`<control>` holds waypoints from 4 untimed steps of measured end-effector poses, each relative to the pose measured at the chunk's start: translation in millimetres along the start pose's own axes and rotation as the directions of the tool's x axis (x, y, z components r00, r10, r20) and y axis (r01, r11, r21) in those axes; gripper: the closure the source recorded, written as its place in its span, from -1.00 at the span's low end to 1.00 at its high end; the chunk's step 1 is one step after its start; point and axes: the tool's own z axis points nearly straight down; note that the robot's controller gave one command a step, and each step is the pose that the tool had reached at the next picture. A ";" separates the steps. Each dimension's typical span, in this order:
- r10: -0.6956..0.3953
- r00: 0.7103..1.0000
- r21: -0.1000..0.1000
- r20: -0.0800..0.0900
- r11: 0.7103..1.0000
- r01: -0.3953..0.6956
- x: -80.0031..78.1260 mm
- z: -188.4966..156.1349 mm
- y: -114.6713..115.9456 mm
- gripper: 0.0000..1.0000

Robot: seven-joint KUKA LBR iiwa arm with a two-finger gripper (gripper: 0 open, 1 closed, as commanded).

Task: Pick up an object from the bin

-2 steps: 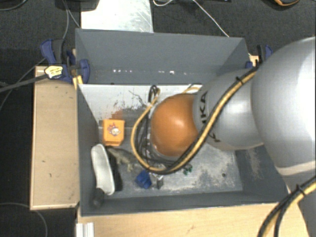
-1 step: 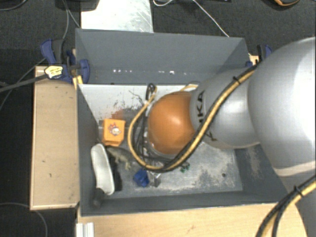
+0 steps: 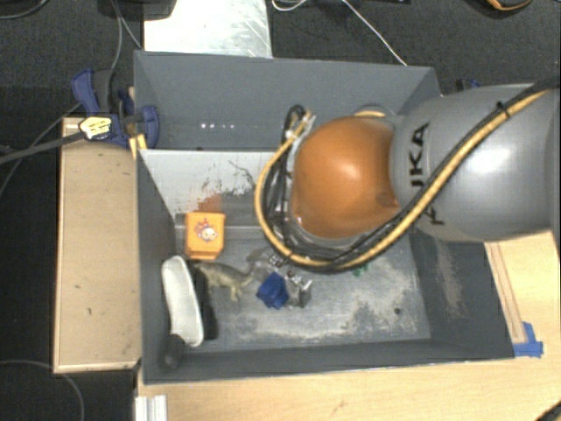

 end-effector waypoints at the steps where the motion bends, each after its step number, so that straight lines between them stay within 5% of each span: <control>1: 0.002 1.000 0.000 0.000 1.000 -0.002 0.0 0.0 0.0 1.00; 2: -0.026 1.000 0.003 0.006 1.000 0.026 18.4 79.8 -26.3 1.00; 3: -0.030 1.000 0.002 0.001 1.000 0.030 21.4 104.8 -31.0 1.00; 4: -0.032 0.999 0.005 0.010 0.999 0.032 19.0 72.3 -34.8 1.00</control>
Offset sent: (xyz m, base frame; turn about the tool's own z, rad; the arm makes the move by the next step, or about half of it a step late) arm 0.0047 -0.0373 -0.0954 -0.0304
